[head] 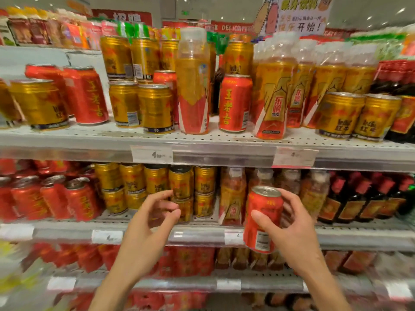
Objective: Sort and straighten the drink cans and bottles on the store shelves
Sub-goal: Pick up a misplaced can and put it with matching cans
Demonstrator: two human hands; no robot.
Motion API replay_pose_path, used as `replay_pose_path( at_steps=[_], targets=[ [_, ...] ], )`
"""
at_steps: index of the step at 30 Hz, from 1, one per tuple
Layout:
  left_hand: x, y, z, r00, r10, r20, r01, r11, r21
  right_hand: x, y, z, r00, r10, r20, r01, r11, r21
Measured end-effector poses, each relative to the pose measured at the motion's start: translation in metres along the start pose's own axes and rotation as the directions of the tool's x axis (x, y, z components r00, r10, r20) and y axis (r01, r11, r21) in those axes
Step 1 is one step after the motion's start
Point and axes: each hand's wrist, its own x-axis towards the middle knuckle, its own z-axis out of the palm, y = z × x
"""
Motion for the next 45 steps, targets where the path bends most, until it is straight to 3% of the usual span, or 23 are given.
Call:
replay_pose_path(
  at_steps=[5,11,27,40,45],
  targets=[
    [0.011,-0.028,-0.069,0.999,-0.017,0.038,0.016,1.0,0.021,-0.024,-0.006,0.065,0.996,0.06,-0.072,-0.058,0.998,0.023],
    [0.013,-0.044,-0.112,0.997,-0.039,0.065,0.038,0.999,0.017,-0.041,-0.026,0.111,0.996,0.064,-0.061,-0.065,0.998,-0.011],
    [0.036,-0.031,-0.166,1.0,0.02,-0.013,-0.02,1.0,-0.007,-0.018,-0.081,0.163,0.991,-0.125,0.042,0.125,0.992,0.005],
    [0.1,-0.004,-0.271,0.968,0.249,-0.023,-0.248,0.968,0.04,-0.001,-0.162,0.26,0.951,-0.309,-0.015,0.307,0.95,-0.059],
    [0.123,0.008,-0.315,0.922,0.384,-0.041,-0.367,0.905,0.214,0.02,-0.203,0.303,0.904,-0.427,0.016,0.427,0.902,-0.069]
  ],
)
